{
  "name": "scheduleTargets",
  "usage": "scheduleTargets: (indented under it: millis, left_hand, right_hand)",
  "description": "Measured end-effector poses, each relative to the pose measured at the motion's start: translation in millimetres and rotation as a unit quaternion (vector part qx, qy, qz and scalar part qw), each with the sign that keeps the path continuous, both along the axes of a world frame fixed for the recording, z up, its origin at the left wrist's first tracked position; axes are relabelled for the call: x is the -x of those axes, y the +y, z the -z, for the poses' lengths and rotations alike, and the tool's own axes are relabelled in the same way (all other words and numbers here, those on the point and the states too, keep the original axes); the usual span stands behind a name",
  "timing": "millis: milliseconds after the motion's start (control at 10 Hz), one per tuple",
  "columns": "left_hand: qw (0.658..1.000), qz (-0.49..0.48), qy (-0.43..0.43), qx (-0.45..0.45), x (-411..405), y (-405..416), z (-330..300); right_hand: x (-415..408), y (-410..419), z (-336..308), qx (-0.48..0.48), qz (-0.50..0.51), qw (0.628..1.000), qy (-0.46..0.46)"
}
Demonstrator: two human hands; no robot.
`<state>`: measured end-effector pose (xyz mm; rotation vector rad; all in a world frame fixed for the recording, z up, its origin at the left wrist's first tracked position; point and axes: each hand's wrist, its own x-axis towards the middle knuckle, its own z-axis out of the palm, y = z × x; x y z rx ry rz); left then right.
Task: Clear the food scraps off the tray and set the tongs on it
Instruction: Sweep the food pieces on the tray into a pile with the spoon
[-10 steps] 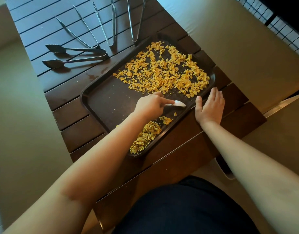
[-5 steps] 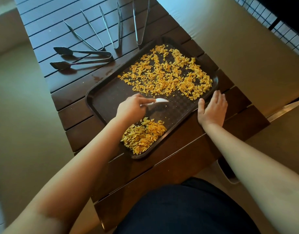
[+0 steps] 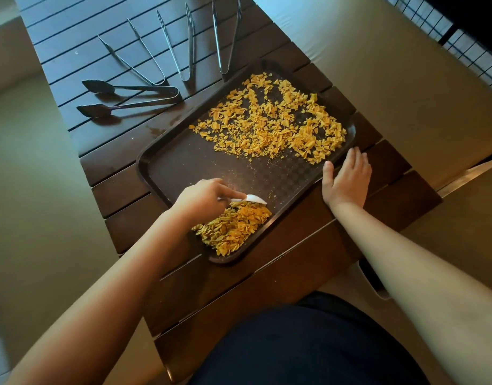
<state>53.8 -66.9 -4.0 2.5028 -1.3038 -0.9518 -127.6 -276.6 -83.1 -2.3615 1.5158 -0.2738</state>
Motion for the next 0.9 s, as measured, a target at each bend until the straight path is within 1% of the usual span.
scheduleTargets:
  millis: [100,200,300,400,500,600,700,800,900]
  left_hand:
    - [0.997,-0.057,0.022,0.045,-1.9,-15.1,-5.1]
    - [0.988,-0.117,-0.017,0.095,-0.9,-46.1,-1.8]
    - [0.978,-0.155,-0.077,0.113,0.0,-79.6,4.7]
    - [0.973,-0.181,-0.106,0.098,-2.9,-103.9,9.2]
    - [0.98,-0.159,-0.078,0.089,-7.2,-109.0,16.4]
    - [0.988,-0.097,-0.059,0.102,-7.2,-97.3,19.6]
    - [0.994,-0.04,-0.046,0.092,-5.2,-76.6,17.9]
    - [0.997,-0.008,-0.035,0.071,-5.1,-52.6,18.4]
    - [0.998,-0.013,0.026,0.06,-8.0,-38.6,16.5]
  right_hand:
    - [-0.3,-0.2,-0.3,0.002,0.0,1.0,0.0]
    - [-1.4,1.4,1.2,-0.001,0.0,1.0,-0.001]
    - [-1.2,0.7,1.3,-0.005,0.004,1.0,-0.002]
    - [-1.0,-0.8,0.5,-0.008,0.005,1.0,0.0]
    - [-0.8,0.1,-0.2,-0.007,0.005,1.0,-0.004]
    - [-0.7,-0.6,0.1,-0.007,0.004,1.0,-0.008]
    - [-1.1,-1.2,0.8,-0.006,0.003,1.0,-0.007]
    - [-0.8,-0.7,1.5,-0.004,0.004,1.0,-0.002]
    - [-0.5,-0.9,1.2,-0.004,0.003,1.0,-0.002]
